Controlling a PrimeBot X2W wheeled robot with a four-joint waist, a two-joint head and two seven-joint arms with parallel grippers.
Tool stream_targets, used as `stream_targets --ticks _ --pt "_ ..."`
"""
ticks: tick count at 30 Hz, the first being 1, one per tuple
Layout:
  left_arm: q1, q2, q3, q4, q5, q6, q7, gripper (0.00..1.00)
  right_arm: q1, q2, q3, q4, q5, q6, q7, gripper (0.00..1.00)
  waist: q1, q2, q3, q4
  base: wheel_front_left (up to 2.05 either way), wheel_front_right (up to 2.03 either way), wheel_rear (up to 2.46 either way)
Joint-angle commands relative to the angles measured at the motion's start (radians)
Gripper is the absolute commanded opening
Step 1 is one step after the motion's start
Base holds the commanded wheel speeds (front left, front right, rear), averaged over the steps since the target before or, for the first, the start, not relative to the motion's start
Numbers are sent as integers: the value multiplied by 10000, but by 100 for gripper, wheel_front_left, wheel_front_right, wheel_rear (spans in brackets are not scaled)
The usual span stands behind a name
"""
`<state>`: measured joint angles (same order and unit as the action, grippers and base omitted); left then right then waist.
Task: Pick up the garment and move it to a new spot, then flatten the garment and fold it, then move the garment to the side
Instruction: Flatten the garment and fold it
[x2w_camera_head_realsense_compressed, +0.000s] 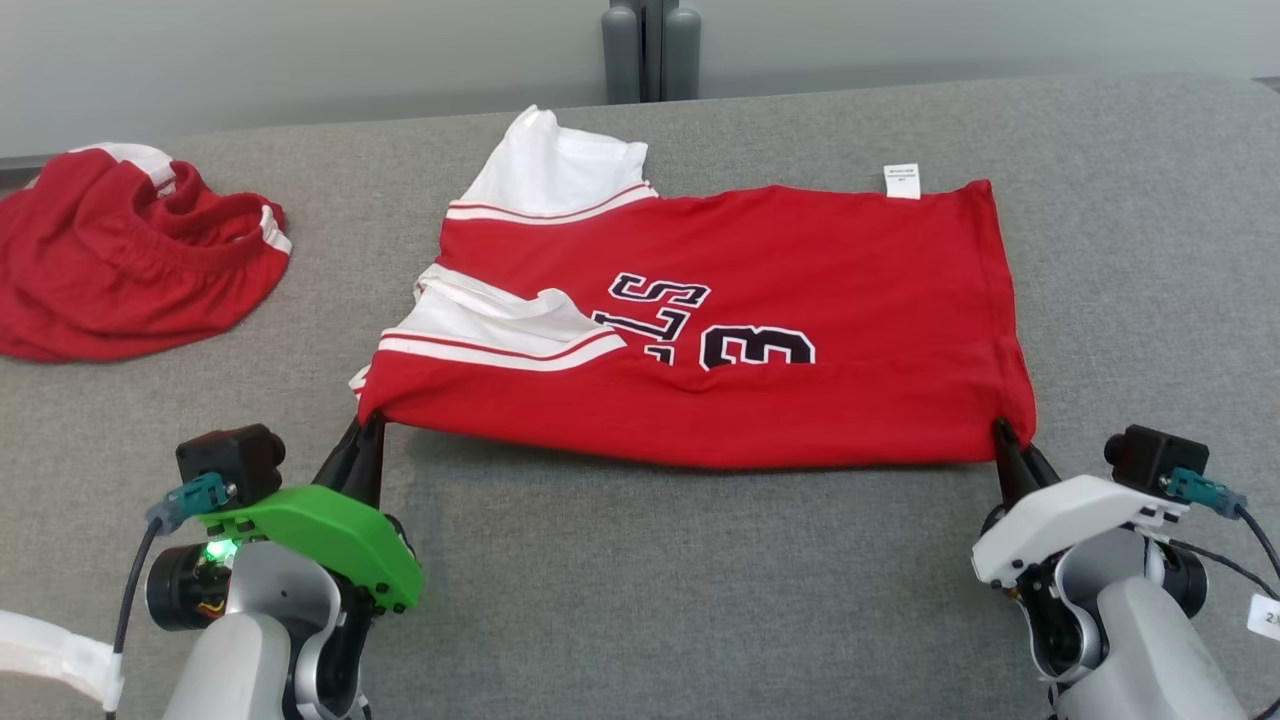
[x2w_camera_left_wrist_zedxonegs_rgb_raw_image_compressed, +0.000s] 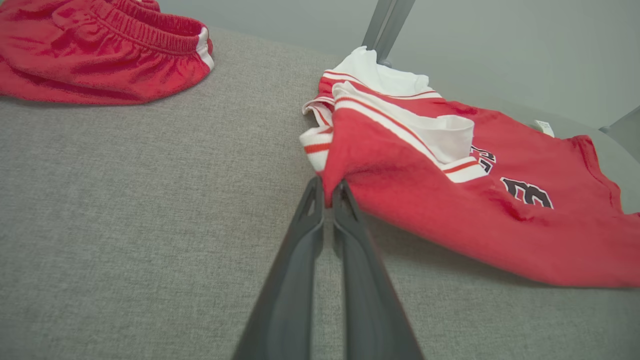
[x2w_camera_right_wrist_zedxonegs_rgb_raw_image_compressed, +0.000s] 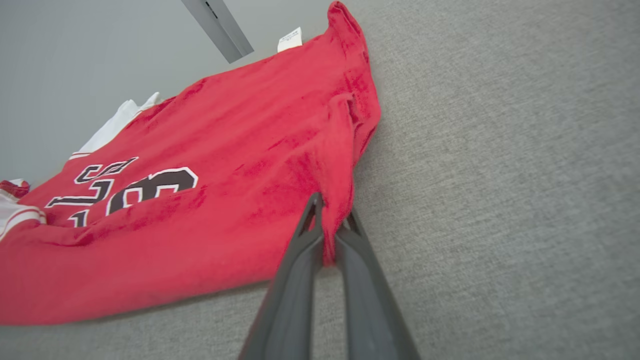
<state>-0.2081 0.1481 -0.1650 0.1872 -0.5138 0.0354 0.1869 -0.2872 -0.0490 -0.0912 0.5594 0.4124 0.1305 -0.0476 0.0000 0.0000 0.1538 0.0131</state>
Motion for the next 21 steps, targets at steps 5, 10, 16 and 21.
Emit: stream_targets --ticks 5,10,16,21 --pt "1165 436 -106 -1793 194 296 565 0 1319 -28 -200 -1492 -46 5 704 0 0 0 -147 93 0 0 0" --pt "2577 419 -299 -3009 116 674 1148 0 2520 -34 -318 -2757 14 3 1209 0 0 0 -55 74 0 0 0" --pt "3584 171 -446 -3293 -100 979 1343 0 3305 -31 -463 -3668 47 3 1498 0 0 0 39 47 0 0 0" --pt "3468 154 -344 -2996 -195 1048 1261 46 3510 -32 -603 -4065 -73 3 1599 45 0 0 74 14 0 0 0"
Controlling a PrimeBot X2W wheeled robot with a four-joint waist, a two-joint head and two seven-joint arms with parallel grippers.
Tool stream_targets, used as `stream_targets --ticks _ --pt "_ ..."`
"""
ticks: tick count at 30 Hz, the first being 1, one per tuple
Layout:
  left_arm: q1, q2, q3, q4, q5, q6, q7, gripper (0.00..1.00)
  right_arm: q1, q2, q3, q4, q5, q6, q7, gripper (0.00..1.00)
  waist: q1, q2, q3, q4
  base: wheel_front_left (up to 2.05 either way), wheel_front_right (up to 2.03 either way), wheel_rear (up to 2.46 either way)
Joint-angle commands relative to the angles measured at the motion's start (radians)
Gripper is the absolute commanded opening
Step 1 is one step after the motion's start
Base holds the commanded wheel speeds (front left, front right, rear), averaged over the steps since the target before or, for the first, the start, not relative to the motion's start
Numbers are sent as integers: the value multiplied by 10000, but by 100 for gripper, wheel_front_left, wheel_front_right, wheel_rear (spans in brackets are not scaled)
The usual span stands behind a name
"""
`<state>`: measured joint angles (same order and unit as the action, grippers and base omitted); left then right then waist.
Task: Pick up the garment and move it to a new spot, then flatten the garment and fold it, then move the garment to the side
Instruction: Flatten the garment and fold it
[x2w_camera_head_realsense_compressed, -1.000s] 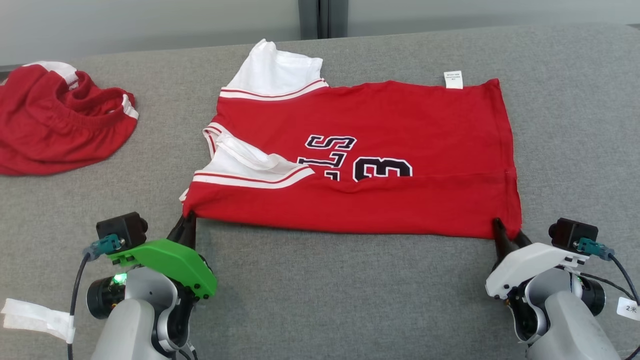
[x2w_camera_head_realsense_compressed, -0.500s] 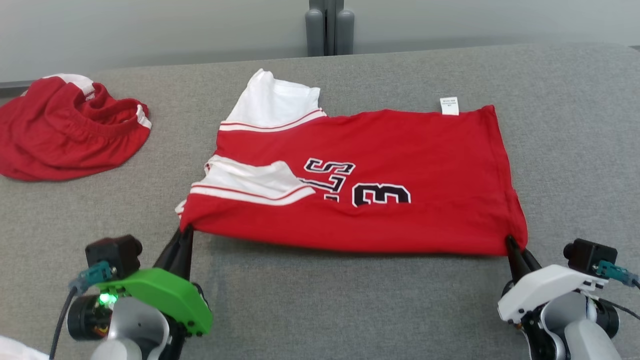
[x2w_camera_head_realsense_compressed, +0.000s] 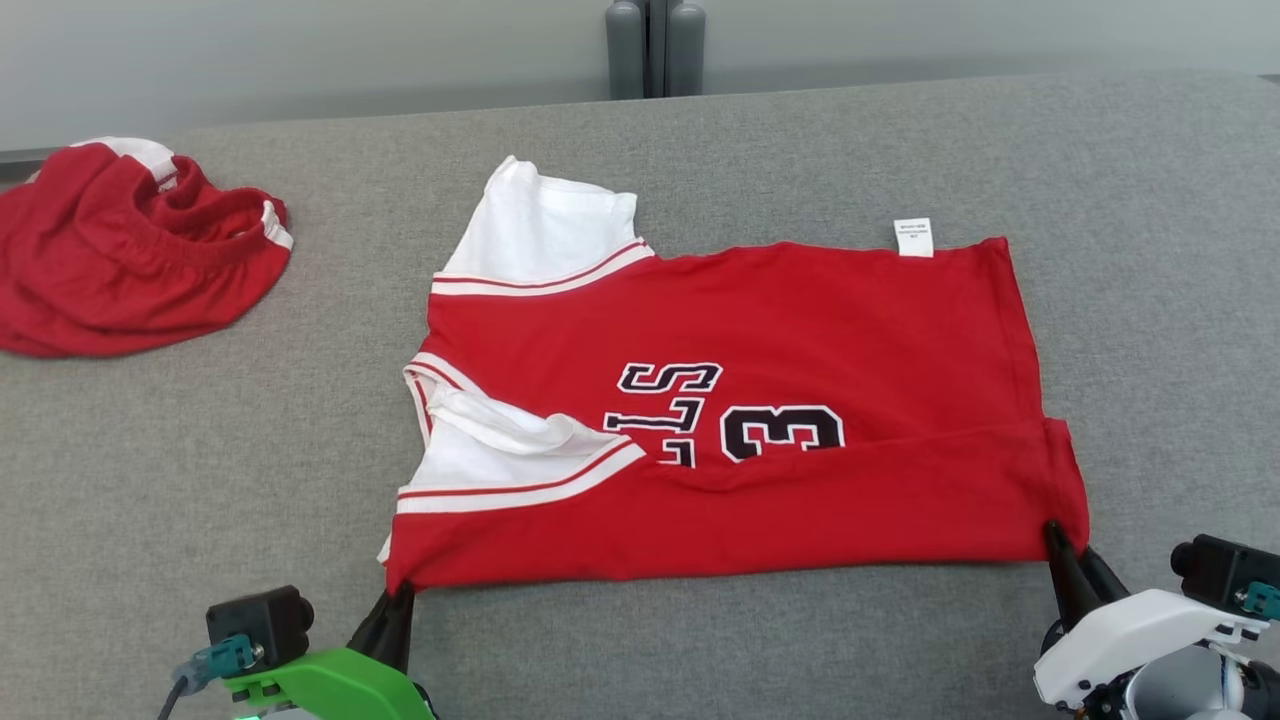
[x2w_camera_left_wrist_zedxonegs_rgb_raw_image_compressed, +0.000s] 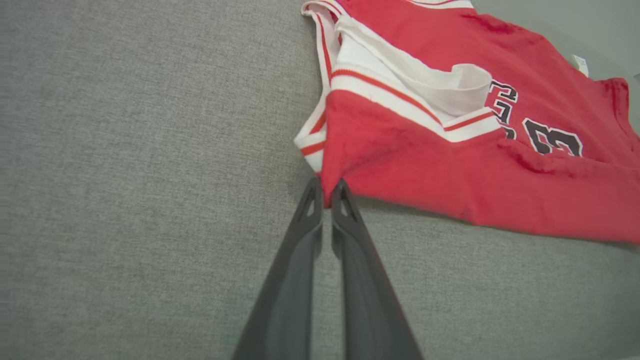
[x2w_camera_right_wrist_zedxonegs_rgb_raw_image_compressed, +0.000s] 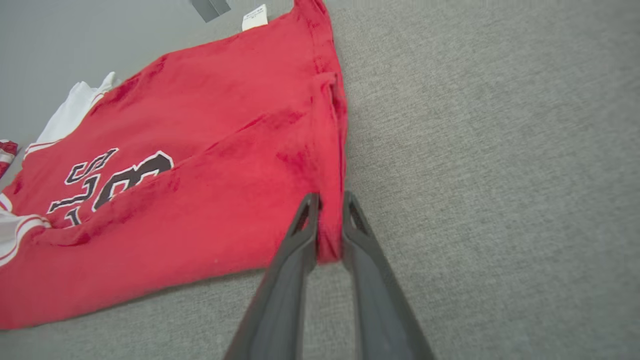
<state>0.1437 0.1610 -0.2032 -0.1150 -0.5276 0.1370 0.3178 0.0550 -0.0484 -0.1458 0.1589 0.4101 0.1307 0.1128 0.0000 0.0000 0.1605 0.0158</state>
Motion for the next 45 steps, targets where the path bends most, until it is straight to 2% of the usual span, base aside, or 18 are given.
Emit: stream_targets --ticks 1,2,7,12,18,22,25,27,36,45 --pt "-113 61 64 94 -48 19 -82 93 111 -37 -68 -115 -65 1 16 90 0 0 13 -32 0 0 0" --pt "-146 83 91 121 -42 17 -96 100 138 -35 -79 -149 -76 3 34 100 0 0 17 -48 0 0 0" --pt "-444 401 292 59 117 -2 -169 100 238 -33 -258 -460 -118 3 -81 100 0 0 131 -244 0 0 0" --pt "-1569 969 367 -173 328 -262 94 100 -67 -32 -317 -933 -338 3 -174 100 0 0 489 -535 0 0 0" --pt "-4479 1899 169 262 744 -1088 954 100 -858 -30 222 -1478 -633 3 -78 100 0 0 1336 -1099 0 0 0" --pt "-6784 2293 -144 1183 814 -1755 1748 100 -1593 -29 739 -1531 -782 3 -106 100 0 0 2005 -1544 0 0 0" --pt "-8283 2374 -303 2226 569 -2100 2443 100 -2109 -26 1211 -1550 -784 3 -179 100 0 0 2499 -1944 0 0 0" --pt "-9189 2651 -353 2838 731 -2225 2749 100 -2411 -24 1557 -1545 -721 3 -230 100 0 0 2825 -2240 0 0 0" --pt "-11272 3311 -633 4899 714 -2487 3956 100 -3686 -21 2573 -1159 -768 3 -640 100 0 0 3915 -3337 0 0 0" --pt "-11579 3645 -589 5723 672 -2219 4705 100 -4242 -21 2824 -721 -753 3 -928 100 0 0 4136 -3717 0 0 0"
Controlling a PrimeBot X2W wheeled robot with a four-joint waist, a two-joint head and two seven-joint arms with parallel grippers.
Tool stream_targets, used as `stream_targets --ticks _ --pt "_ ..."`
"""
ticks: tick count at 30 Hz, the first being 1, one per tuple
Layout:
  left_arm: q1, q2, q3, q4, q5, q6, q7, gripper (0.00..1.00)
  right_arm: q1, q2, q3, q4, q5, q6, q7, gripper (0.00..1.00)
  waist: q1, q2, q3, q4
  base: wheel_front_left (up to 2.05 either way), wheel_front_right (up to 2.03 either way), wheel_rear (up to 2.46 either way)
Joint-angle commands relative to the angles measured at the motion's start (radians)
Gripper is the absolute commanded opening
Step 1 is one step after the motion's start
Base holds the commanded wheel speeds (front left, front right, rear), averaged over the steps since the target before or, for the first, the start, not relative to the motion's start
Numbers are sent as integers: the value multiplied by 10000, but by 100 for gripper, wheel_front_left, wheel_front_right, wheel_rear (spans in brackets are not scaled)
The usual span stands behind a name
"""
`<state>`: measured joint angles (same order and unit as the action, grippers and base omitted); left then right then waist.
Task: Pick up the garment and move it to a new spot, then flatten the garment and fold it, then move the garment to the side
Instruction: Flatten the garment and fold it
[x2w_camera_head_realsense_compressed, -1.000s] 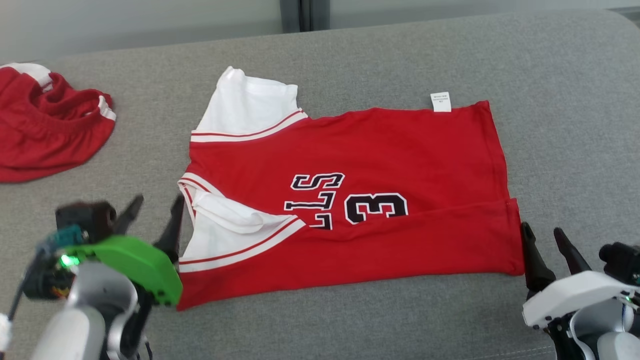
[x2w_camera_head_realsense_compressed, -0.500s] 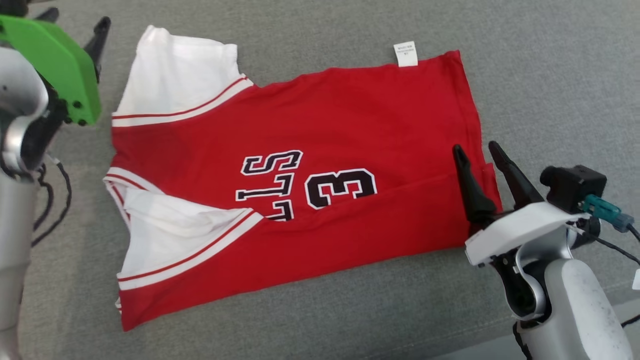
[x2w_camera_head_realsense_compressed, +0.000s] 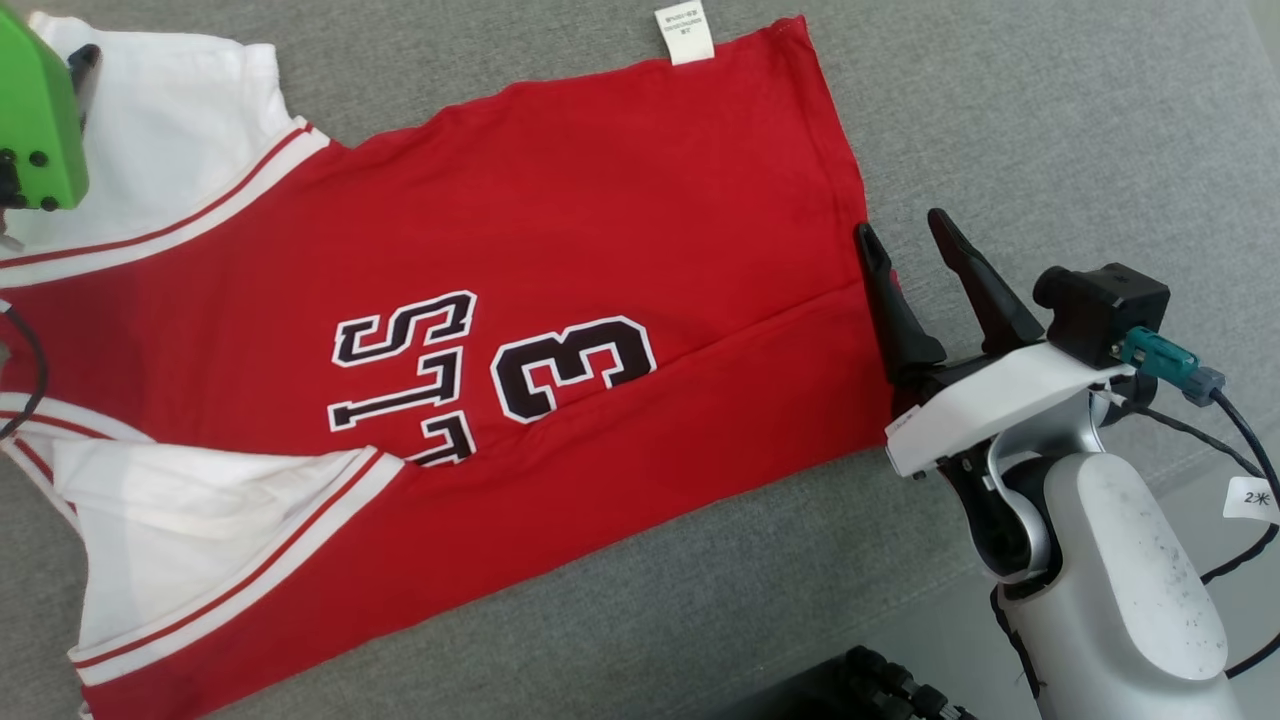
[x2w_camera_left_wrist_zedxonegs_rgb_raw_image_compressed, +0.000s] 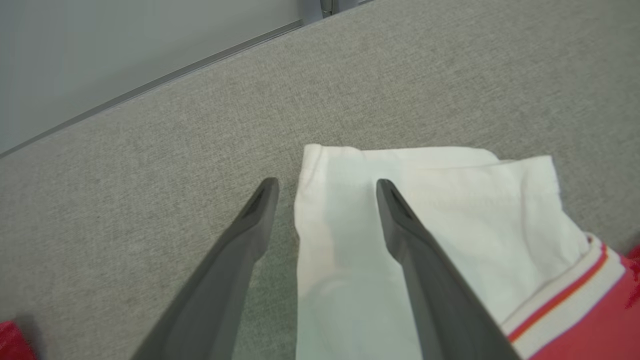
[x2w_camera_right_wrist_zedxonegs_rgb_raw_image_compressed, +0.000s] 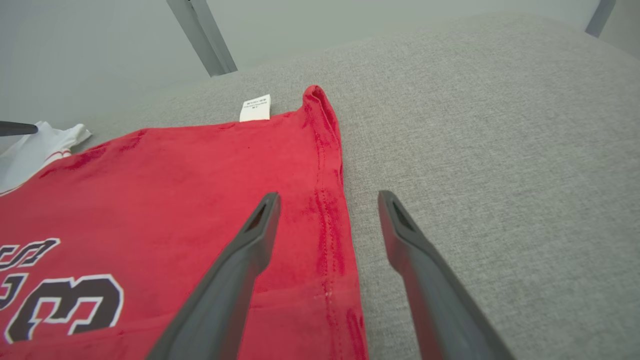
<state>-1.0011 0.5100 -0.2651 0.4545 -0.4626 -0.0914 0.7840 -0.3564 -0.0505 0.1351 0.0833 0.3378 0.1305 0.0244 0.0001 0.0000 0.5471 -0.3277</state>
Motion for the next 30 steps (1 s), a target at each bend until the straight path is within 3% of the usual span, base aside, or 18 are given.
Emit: stream_targets --ticks 1,8,9,10,11,12,20,30 --pt "-128 210 29 83 75 109 76 100 -163 0 26 62 -9 5 -94 100 -1 0 286 -305 0 0 0" --pt "-16 402 176 203 11 420 181 100 -302 0 110 150 24 5 -165 100 -1 0 351 -335 0 0 0" --pt "6 371 196 196 -56 416 193 77 -364 -2 118 142 7 5 -144 100 -1 0 349 -316 0 0 0" --pt "26 334 205 173 -103 391 168 47 -416 -2 122 131 -6 5 -116 100 -1 0 344 -294 0 0 0" --pt "54 266 232 144 -181 367 115 31 -492 -2 125 125 -43 5 -91 100 -1 0 335 -258 0 0 0" --pt "76 200 238 122 -232 353 76 0 -561 -2 121 131 -85 5 -29 100 -1 0 320 -220 0 0 0" --pt "-131 -294 53 -122 -300 253 -719 0 -2186 -479 65 901 -950 5 711 100 -1 0 75 419 0 0 0" --pt "60 -1473 -353 -306 -587 -46 -2473 0 -4413 -1928 802 3330 -1871 3 2198 100 -1 0 -335 1913 0 0 0"
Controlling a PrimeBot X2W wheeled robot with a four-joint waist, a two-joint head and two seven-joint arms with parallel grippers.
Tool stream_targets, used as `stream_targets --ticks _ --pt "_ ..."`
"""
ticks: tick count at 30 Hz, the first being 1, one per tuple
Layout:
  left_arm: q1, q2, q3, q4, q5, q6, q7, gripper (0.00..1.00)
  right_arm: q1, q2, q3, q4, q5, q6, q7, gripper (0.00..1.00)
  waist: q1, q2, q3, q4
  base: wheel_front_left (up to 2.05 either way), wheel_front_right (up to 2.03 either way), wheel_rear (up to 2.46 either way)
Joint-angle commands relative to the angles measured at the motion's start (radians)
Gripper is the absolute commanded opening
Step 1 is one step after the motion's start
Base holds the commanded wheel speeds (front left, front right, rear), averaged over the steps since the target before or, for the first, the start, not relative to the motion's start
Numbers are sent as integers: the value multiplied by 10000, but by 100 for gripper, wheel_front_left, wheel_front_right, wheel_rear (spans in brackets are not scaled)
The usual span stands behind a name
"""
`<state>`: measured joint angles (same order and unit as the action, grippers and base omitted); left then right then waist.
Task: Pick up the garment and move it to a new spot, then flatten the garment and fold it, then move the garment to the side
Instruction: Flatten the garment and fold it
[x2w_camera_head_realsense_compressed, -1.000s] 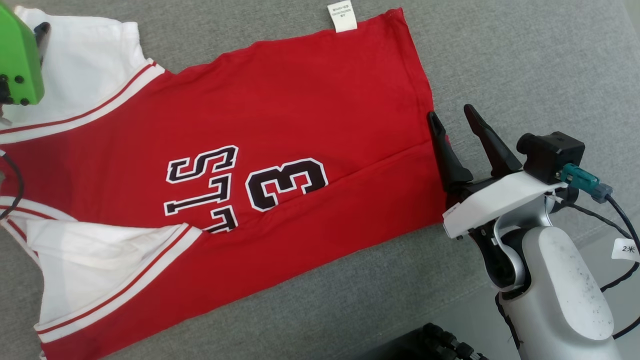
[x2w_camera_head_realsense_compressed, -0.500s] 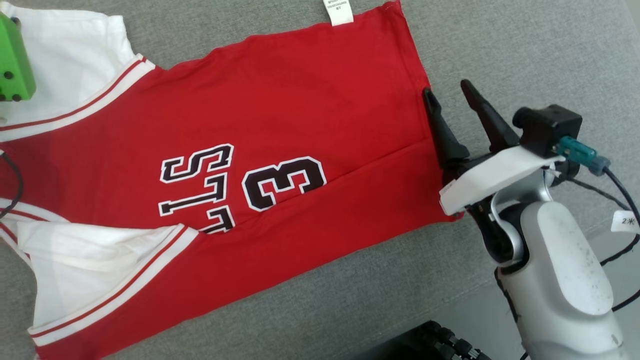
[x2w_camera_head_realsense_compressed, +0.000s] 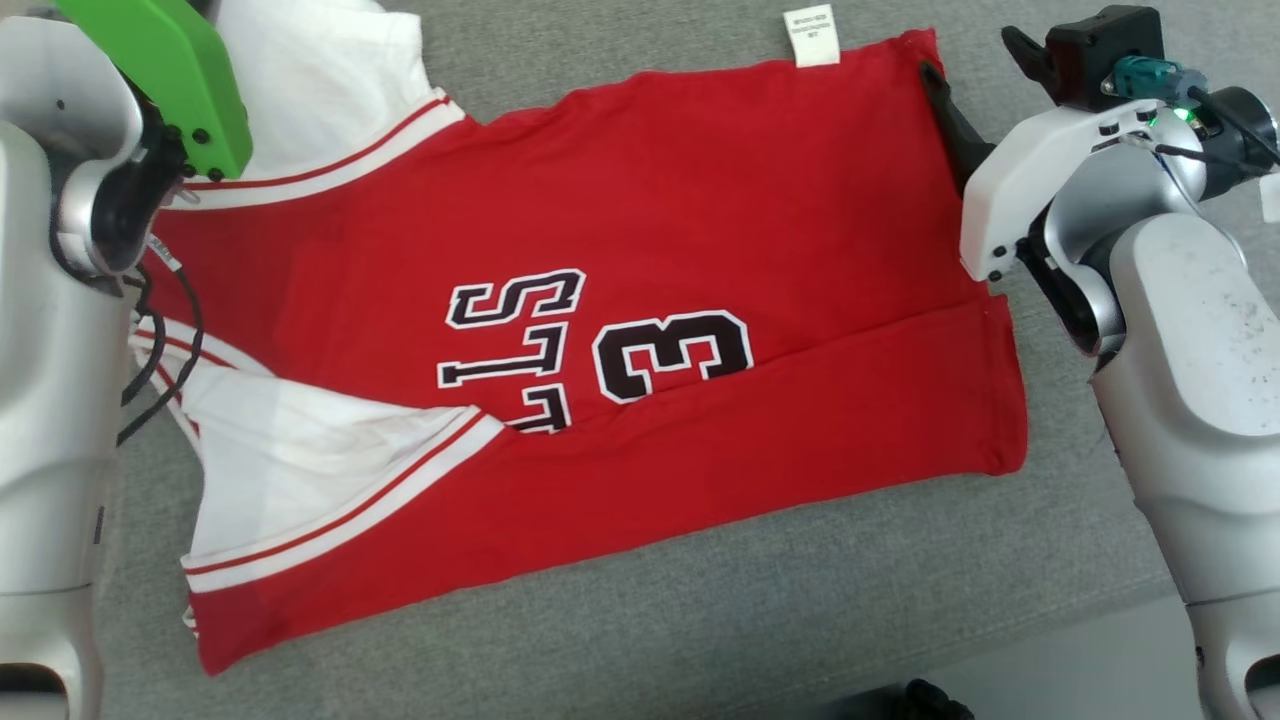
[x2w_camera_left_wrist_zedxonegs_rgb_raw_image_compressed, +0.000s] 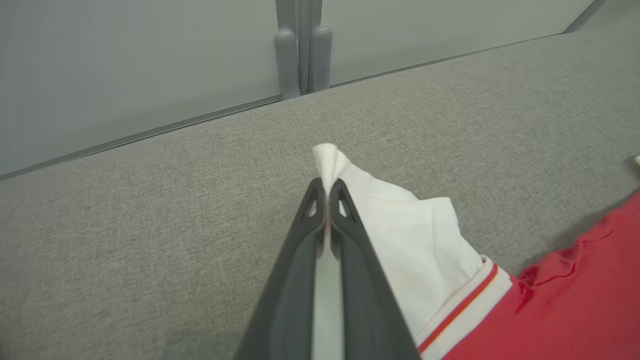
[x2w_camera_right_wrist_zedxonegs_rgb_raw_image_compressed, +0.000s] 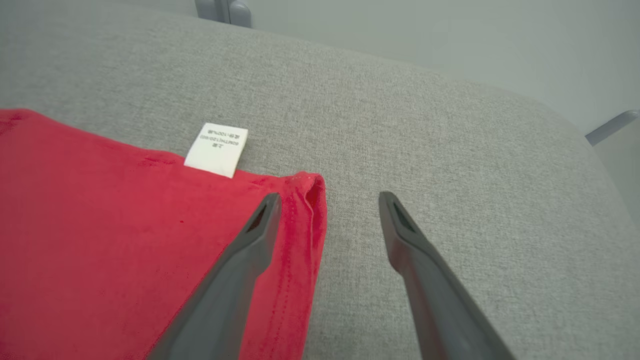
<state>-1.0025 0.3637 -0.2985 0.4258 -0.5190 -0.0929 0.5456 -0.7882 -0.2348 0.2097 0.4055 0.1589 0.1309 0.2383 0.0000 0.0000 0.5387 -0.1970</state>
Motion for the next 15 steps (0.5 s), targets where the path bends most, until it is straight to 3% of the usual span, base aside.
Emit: stream_targets --ticks 1,6,8,11,12,15 --pt "119 -96 -56 -9 -60 -56 -237 0 -218 -169 162 333 -84 -1 163 100 0 0 -285 720 0 0 0" --pt "332 -449 -215 123 -264 -188 -821 0 -778 -584 655 1481 169 -2 671 100 0 0 -495 1218 0 0 0" --pt "363 -507 -290 167 -321 -211 -1007 0 -965 -717 794 1772 230 -2 734 47 0 0 -572 1346 0 0 0" --pt "478 -578 -367 257 -429 -258 -1253 0 -1152 -845 891 2141 352 -2 706 7 0 0 -691 1473 0 0 0" --pt "508 -589 -390 305 -458 -270 -1320 0 -1242 -911 889 2262 379 -2 650 0 0 0 -729 1507 0 0 0" --pt "561 -620 -398 457 -564 -291 -1555 0 -1367 -971 887 2653 418 -2 575 0 0 0 -854 1575 0 0 0"
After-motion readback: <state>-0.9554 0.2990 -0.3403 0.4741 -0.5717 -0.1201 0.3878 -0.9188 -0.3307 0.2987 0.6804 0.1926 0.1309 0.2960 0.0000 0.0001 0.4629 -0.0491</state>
